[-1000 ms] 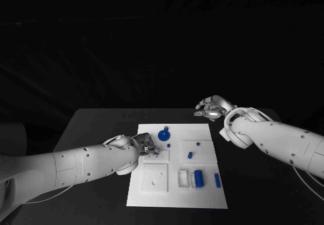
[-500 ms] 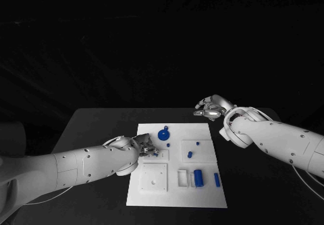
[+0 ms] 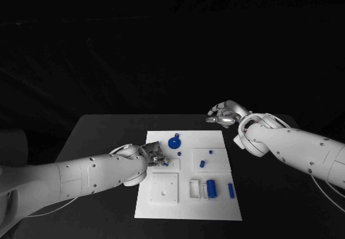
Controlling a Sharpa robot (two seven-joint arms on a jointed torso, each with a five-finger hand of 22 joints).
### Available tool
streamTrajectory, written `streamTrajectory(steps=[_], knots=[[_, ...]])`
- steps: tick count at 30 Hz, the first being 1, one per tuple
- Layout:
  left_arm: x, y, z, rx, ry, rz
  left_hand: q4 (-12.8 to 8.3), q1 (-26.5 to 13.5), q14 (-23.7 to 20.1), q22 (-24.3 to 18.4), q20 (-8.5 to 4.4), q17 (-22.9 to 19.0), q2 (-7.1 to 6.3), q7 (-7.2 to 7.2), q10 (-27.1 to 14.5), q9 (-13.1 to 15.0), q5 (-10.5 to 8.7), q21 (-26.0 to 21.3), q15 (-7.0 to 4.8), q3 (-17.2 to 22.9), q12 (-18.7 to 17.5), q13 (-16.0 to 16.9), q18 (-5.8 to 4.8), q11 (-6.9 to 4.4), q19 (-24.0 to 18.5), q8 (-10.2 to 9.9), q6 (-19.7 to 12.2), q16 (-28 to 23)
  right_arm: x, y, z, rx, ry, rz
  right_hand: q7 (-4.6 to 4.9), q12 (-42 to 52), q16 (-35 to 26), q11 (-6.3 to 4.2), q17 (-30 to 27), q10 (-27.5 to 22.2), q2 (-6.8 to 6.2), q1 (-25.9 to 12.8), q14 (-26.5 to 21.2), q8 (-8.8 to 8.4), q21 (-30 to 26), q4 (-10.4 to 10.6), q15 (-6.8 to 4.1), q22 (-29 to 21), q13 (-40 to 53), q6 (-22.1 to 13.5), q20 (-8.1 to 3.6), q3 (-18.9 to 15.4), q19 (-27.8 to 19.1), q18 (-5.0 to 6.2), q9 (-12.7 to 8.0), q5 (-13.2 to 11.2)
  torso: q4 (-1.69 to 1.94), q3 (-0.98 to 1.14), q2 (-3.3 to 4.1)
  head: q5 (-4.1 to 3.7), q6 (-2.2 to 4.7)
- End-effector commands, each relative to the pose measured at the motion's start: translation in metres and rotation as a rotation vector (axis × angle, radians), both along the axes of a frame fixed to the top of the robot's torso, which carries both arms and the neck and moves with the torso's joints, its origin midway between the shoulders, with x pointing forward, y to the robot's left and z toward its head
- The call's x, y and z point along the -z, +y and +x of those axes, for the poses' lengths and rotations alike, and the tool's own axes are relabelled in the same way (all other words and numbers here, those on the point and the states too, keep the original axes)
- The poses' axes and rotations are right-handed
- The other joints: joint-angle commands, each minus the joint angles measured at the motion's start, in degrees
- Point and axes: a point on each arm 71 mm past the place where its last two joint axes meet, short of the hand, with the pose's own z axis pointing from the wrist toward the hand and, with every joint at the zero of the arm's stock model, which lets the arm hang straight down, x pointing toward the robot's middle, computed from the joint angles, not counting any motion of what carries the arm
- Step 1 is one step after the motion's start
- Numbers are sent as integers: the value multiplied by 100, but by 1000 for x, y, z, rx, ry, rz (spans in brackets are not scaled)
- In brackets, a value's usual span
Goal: Assemble the parts on the task board
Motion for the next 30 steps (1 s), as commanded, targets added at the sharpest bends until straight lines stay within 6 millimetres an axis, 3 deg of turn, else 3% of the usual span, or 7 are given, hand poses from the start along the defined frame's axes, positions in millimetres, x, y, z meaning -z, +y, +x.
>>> streamTrajectory(steps=[1,23,30], knots=[[3,-2,-2,18,30,8,-5,92,121,80,-637,-7,55,-573,-142,8,30,24,-163,25,19,-7,48,-169,2,20,813,34,0,2,0,-14,6,-5,44,36,28,-11,-8,-28,45,9,1,29,-25,-7,-41,66,-6,-1,-31,-32,25,397,10,31,2,-1,1,1,-8],[4,1,-2,17,51,19,-24,108,117,80,-636,-9,56,-573,-148,0,43,24,-159,32,29,-19,48,-169,-5,23,810,34,0,2,0,-14,6,-5,44,42,29,-11,-8,-30,46,7,1,28,-28,-8,-41,68,-15,-3,-32,-32,26,397,12,31,0,2,0,-1,-23],[5,0,-2,16,57,14,-45,97,108,80,-626,-15,-5,-577,-158,-11,128,27,-147,13,53,-48,41,-171,-18,54,844,34,0,3,0,-15,6,-5,44,44,30,-11,-9,-31,47,8,1,27,-28,-8,-41,69,-18,-3,-32,-32,27,397,13,33,-1,0,2,2,-23]])
